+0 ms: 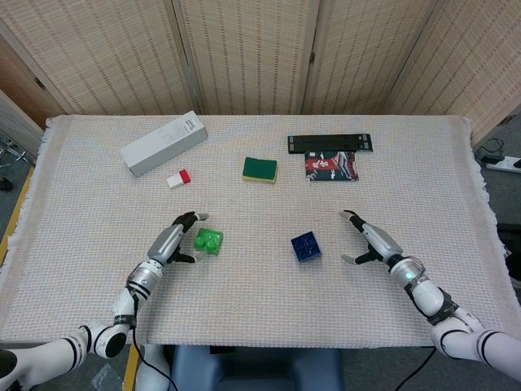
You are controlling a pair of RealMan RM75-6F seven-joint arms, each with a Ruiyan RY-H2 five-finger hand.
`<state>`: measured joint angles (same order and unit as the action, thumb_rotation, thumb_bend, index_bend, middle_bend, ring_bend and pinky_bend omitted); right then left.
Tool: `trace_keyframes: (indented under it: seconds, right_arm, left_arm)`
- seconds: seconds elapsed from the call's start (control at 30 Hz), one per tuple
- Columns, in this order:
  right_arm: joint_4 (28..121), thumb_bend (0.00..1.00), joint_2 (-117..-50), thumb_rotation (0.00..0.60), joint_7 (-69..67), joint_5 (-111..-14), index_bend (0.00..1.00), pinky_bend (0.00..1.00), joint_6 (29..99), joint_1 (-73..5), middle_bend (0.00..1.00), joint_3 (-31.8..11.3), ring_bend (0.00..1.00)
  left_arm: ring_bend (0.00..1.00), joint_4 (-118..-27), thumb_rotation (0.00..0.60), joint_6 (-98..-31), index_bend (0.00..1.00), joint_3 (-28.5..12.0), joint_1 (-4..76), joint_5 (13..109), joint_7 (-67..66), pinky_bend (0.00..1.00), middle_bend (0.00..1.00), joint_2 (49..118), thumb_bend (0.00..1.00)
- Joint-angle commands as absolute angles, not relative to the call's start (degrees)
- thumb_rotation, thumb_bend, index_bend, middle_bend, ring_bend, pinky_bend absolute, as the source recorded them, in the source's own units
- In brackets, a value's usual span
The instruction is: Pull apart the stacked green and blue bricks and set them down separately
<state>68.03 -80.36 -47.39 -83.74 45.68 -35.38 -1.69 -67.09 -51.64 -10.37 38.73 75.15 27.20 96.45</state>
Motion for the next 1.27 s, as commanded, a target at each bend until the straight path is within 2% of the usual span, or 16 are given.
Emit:
trace_keyframes:
  seconds: [0.03, 0.2, 0.4, 0.53, 0.63, 0.73, 0.83, 1.0, 1.1, 1.27]
  right_arm:
    - [70.7, 0.32, -77.6, 0.6, -47.2, -85.4, 0.0, 0.09, 48.3, -35.1, 0.0, -2.0, 0.05]
    - [75.8, 0.32, -71.6, 0.6, -42.6, -88.9, 0.0, 0.04, 54.0, -33.6, 0.0, -1.2, 0.03]
    - [82.1, 0.32, -66.8, 0.6, -21.3, -86.8, 0.0, 0.0, 59.3, -28.5, 0.0, 0.5, 0.0]
    - [85.7, 0.32, -68.1, 0.6, -0.3, -81.2, 0.0, 0.0, 66.2, -23.3, 0.0, -0.1, 0.0]
    - [88.5, 0.32, -70.7, 0.6, 13.5, -78.2, 0.0, 0.0, 74.4, -19.3, 0.0, -1.3, 0.0]
    - [92.9, 0.32, -71.8, 0.6, 18.1, -78.2, 0.0, 0.0, 80.3, -16.1, 0.0, -1.3, 0.0]
    - [93.4, 0.32, -73.5, 0.6, 23.2, -79.8, 0.0, 0.0, 85.7, -13.6, 0.0, -1.2, 0.0]
    - [94.1, 0.32, -74.3, 0.6, 26.3, -79.3, 0.0, 0.0, 86.3, -12.8, 0.0, -1.8, 0.0]
    - [94.5, 0.32, -73.9, 0.6, 26.1, -78.3, 0.0, 0.0, 84.6, -13.0, 0.0, -2.2, 0.0]
    - [95.1, 0.32, -73.2, 0.6, 24.7, -78.5, 0.0, 0.0, 82.4, -13.2, 0.0, -2.1, 0.0]
  left_arm:
    - [0.0, -69.6, 0.6, -52.1, 0.14, -10.5, 38.7, 75.9, 26.3, 0.0, 0.16, 94.1, 0.33]
    - [0.0, -73.9, 0.6, -54.9, 0.12, -9.6, 38.2, 78.4, 19.8, 0.0, 0.13, 89.1, 0.33]
    - [0.0, -76.5, 0.6, -62.9, 0.12, -6.7, 34.1, 82.9, 14.0, 0.0, 0.13, 83.5, 0.34]
    - [0.0, -74.9, 0.6, -73.0, 0.15, -3.9, 28.9, 86.3, 0.8, 0.0, 0.15, 82.1, 0.34]
    - [0.0, -77.2, 0.6, -76.7, 0.15, -1.4, 25.0, 87.2, -1.7, 0.0, 0.15, 79.9, 0.34]
    - [0.0, -80.0, 0.6, -79.2, 0.15, 1.1, 21.1, 86.8, -2.0, 0.0, 0.15, 77.0, 0.34]
    - [0.0, -79.2, 0.6, -84.5, 0.15, 1.5, 17.1, 86.6, -3.6, 0.0, 0.14, 76.9, 0.34]
    - [0.0, -83.4, 0.6, -85.9, 0.15, 0.0, 14.7, 83.1, -8.9, 0.0, 0.09, 74.7, 0.34]
    - [0.0, -85.5, 0.6, -83.1, 0.15, 0.1, 14.6, 81.1, -9.8, 0.0, 0.07, 73.4, 0.34]
    - [0.0, -86.2, 0.6, -83.6, 0.14, 0.0, 14.3, 83.1, -10.9, 0.0, 0.06, 73.5, 0.34]
